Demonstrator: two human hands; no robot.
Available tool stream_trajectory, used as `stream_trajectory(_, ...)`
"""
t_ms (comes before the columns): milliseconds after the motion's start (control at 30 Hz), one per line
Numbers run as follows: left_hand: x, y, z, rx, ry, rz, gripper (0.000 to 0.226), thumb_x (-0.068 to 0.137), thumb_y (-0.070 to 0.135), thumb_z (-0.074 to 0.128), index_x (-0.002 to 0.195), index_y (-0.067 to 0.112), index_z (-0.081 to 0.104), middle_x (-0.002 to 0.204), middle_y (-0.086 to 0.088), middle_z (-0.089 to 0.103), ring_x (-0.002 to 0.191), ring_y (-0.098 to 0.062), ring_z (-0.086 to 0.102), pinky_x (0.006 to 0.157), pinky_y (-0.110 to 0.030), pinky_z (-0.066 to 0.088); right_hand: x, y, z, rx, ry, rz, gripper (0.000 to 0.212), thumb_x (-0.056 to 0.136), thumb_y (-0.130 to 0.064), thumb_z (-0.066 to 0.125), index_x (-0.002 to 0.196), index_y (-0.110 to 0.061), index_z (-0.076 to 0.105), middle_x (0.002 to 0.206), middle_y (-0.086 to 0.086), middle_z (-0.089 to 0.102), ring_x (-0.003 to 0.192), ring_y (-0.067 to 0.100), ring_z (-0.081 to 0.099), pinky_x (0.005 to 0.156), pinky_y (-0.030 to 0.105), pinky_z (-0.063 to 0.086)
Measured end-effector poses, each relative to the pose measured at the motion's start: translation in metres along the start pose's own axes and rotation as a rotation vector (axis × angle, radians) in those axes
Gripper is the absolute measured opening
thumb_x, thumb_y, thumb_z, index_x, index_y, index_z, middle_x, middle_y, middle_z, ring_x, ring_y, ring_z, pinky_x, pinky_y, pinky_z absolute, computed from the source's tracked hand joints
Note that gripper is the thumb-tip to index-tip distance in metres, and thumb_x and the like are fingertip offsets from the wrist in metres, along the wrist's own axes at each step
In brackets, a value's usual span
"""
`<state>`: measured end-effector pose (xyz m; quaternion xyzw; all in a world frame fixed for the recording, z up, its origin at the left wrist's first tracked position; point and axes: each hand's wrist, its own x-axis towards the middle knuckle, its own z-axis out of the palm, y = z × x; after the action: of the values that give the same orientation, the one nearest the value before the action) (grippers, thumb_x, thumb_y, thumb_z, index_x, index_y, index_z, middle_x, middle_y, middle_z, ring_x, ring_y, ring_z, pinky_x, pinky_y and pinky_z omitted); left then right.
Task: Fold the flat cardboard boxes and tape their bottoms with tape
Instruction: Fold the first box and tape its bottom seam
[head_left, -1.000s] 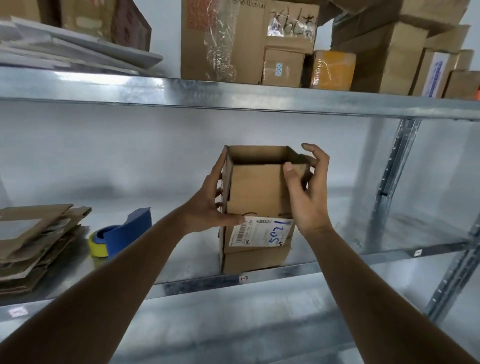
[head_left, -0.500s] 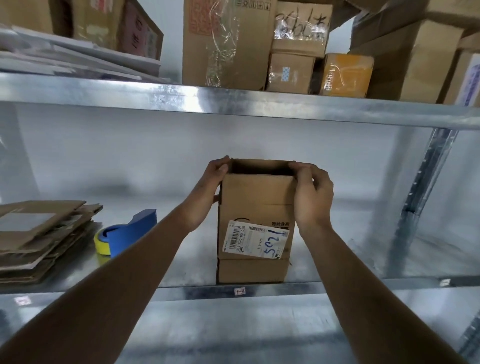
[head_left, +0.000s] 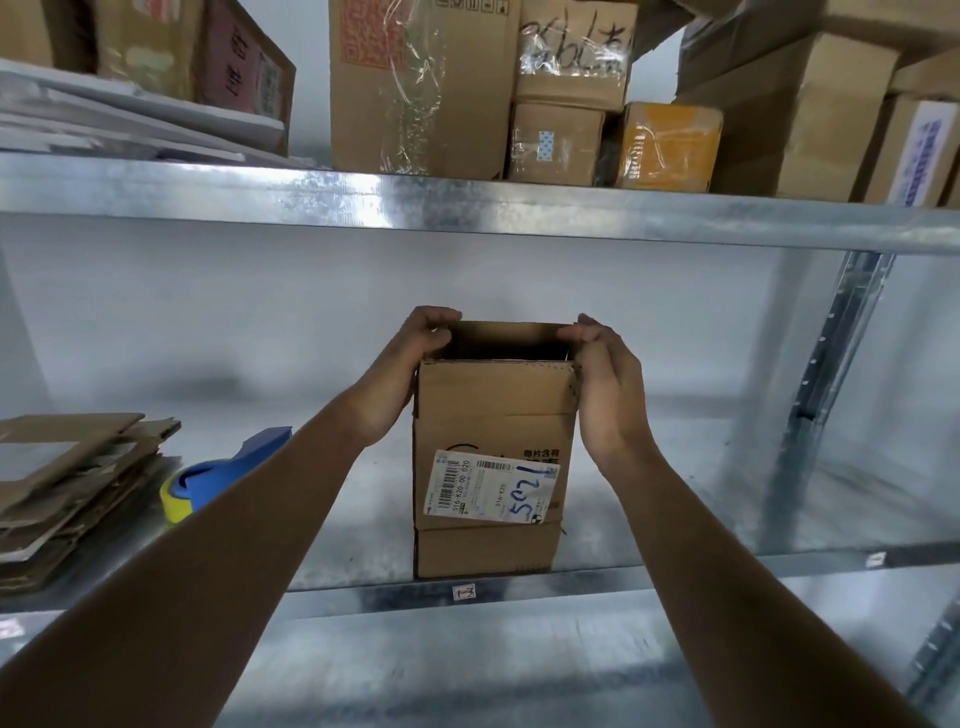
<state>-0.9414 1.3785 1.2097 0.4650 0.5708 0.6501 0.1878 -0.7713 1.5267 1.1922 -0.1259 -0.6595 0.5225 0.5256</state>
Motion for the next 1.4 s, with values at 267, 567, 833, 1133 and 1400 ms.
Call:
stream_trajectory(267, 0.046, -0.007, -0.024, 0.238, 0.133, -0.070, 0.073, 0.072, 0.062, 0.071, 0.119, 0.006, 0.066, 0.126, -0.011, 0.062, 0.120, -0.026, 0.063, 0.101, -0.041, 0.051, 0.008, -0.002, -0.001, 0.001, -0.054, 0.014, 0.034, 0.076, -0.044, 0.050, 0.093, -0.020, 0.066, 0.112, 0.002, 0.060, 0.095, 0.019, 0.055, 0.085, 0.037, 0.046)
stream_trajectory(567, 0.036, 0.010, -0.013, 0.412, 0.062, -0.146, 0.047, 0.084, 0.060, 0.044, 0.115, 0.024, 0.044, 0.118, 0.007, 0.041, 0.118, -0.015, 0.052, 0.110, -0.045, 0.045, 0.008, 0.001, 0.000, 0.154, -0.083, 0.004, 0.024, 0.094, -0.011, 0.041, 0.104, 0.001, 0.059, 0.101, 0.009, 0.050, 0.079, 0.017, 0.046, 0.063, 0.019, 0.044)
stream_trajectory(833, 0.023, 0.001, -0.008, 0.269, 0.018, -0.114, 0.028, 0.104, 0.049, 0.051, 0.124, 0.033, 0.042, 0.137, -0.008, 0.048, 0.104, -0.016, 0.058, 0.088, -0.033, 0.047, 0.010, 0.007, 0.003, 0.072, -0.107, 0.045, 0.036, 0.091, -0.025, 0.040, 0.110, -0.016, 0.069, 0.114, -0.008, 0.068, 0.098, 0.013, 0.064, 0.077, 0.023, 0.052)
stream_trajectory(1133, 0.015, -0.001, -0.015, 0.371, -0.090, -0.059, 0.049, 0.090, 0.018, 0.076, 0.135, 0.010, 0.059, 0.119, -0.021, 0.068, 0.098, -0.020, 0.070, 0.078, -0.028, 0.057, -0.001, -0.007, 0.005, -0.071, -0.246, 0.242, 0.059, 0.109, -0.043, 0.027, 0.067, -0.026, 0.065, 0.065, -0.007, 0.062, 0.064, 0.010, 0.059, 0.063, 0.029, 0.047)
stream_trajectory(1400, -0.010, 0.003, -0.005, 0.191, 0.116, -0.012, 0.028, 0.110, 0.025, 0.046, 0.121, 0.027, 0.071, 0.129, 0.006, 0.067, 0.114, -0.015, 0.064, 0.080, -0.020, 0.056, -0.005, 0.004, 0.007, 0.016, -0.070, 0.143, 0.041, 0.102, -0.051, 0.057, 0.136, -0.030, 0.057, 0.083, -0.007, 0.074, 0.076, 0.009, 0.072, 0.071, 0.034, 0.064)
